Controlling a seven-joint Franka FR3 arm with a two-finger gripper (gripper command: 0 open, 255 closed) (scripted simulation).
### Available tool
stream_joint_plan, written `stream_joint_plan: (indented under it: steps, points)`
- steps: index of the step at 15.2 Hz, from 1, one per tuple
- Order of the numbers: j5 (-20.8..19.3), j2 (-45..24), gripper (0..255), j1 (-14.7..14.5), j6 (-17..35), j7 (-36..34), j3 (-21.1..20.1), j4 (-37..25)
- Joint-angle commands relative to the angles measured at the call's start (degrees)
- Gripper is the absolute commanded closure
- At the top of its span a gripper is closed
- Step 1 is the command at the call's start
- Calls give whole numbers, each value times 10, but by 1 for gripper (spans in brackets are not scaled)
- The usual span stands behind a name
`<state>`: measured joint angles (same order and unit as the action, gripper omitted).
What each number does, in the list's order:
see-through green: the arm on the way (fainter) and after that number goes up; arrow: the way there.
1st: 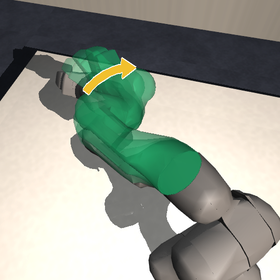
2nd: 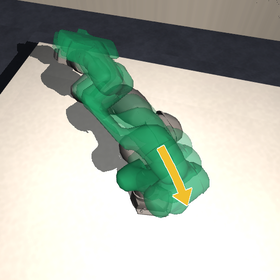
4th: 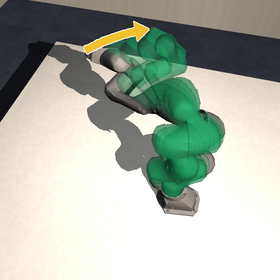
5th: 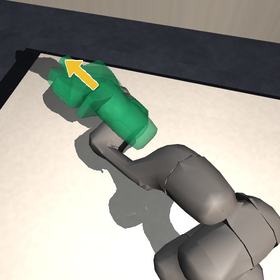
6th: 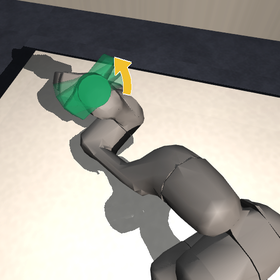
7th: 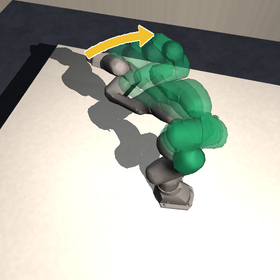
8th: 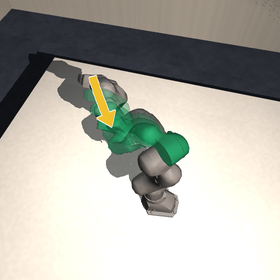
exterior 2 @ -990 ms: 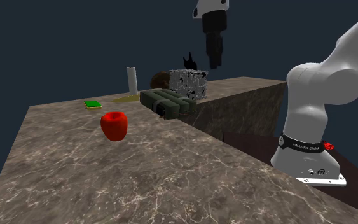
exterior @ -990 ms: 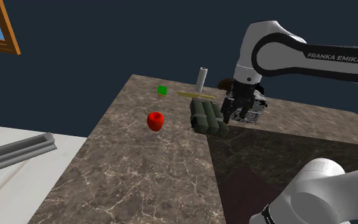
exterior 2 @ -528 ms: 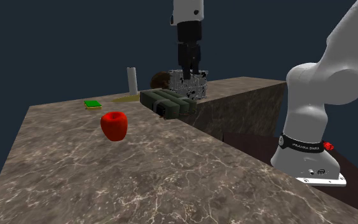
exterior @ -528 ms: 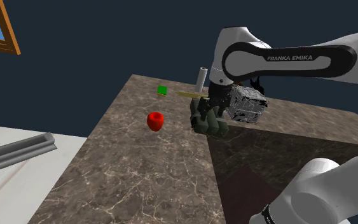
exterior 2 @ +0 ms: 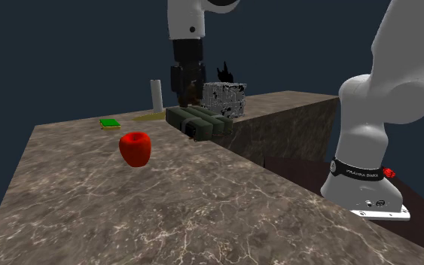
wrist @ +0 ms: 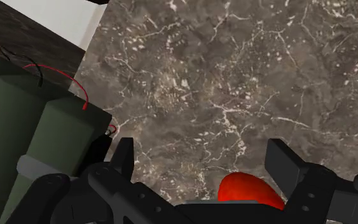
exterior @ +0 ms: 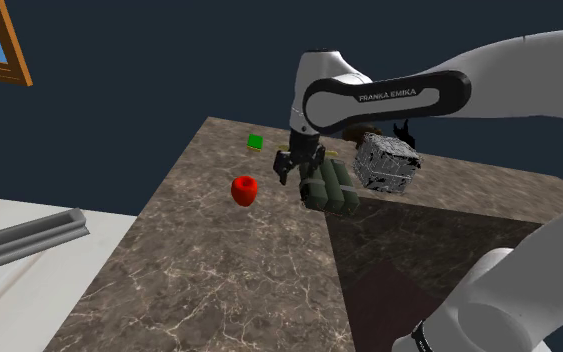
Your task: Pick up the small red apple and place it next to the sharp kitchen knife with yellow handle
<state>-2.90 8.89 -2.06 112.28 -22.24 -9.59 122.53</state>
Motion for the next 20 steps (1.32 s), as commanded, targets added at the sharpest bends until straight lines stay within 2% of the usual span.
stream_joint_plan:
  steps: [1, 7, 12, 20]
  points:
    - [-12, -40, 0, -3, 12, -17, -8, -34]
    - [-59, -166, 0, -16, 32, -63, -21, -154]
    - [-99, -275, 0, -38, 27, -94, -21, -279]
    - [-109, -302, 0, -37, 75, -100, -16, -258]
